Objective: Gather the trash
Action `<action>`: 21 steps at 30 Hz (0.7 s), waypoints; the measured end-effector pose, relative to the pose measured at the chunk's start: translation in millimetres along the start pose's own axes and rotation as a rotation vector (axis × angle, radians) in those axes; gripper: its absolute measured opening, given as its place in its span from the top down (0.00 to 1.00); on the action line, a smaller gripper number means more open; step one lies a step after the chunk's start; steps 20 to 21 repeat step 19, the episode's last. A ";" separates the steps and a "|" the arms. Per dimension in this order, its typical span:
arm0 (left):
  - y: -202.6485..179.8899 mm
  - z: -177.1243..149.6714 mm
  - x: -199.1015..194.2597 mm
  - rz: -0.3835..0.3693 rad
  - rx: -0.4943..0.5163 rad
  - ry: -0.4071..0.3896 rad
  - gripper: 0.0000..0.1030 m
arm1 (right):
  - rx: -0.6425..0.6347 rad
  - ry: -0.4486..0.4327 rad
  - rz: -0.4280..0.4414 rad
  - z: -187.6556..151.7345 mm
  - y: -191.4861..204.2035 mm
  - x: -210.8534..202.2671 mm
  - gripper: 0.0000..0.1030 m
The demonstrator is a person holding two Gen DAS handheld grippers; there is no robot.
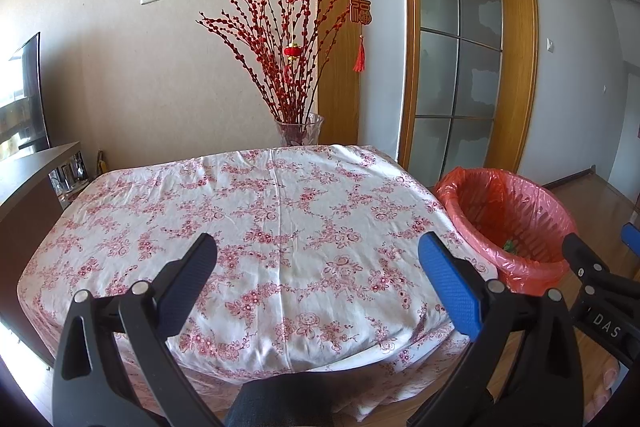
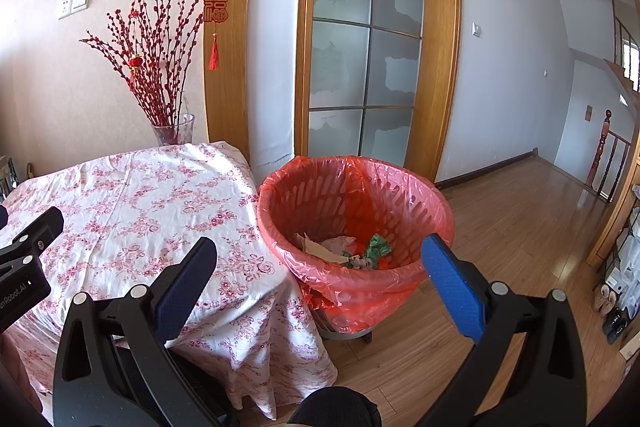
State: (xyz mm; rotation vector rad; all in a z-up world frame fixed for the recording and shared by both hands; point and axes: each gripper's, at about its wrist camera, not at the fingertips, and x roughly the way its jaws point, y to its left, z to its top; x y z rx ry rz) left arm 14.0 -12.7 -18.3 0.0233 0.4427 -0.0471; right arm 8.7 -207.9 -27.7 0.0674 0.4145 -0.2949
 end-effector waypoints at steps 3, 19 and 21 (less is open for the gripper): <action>0.0 -0.7 0.4 -0.001 0.001 0.002 0.04 | 0.000 0.000 0.000 -0.2 -0.5 0.2 0.02; 0.4 -2.5 2.8 -0.001 0.002 0.016 0.04 | -0.001 0.004 0.002 -1.7 -2.3 0.1 0.02; 0.4 -2.5 2.8 -0.001 0.002 0.016 0.04 | -0.001 0.004 0.002 -1.7 -2.3 0.1 0.02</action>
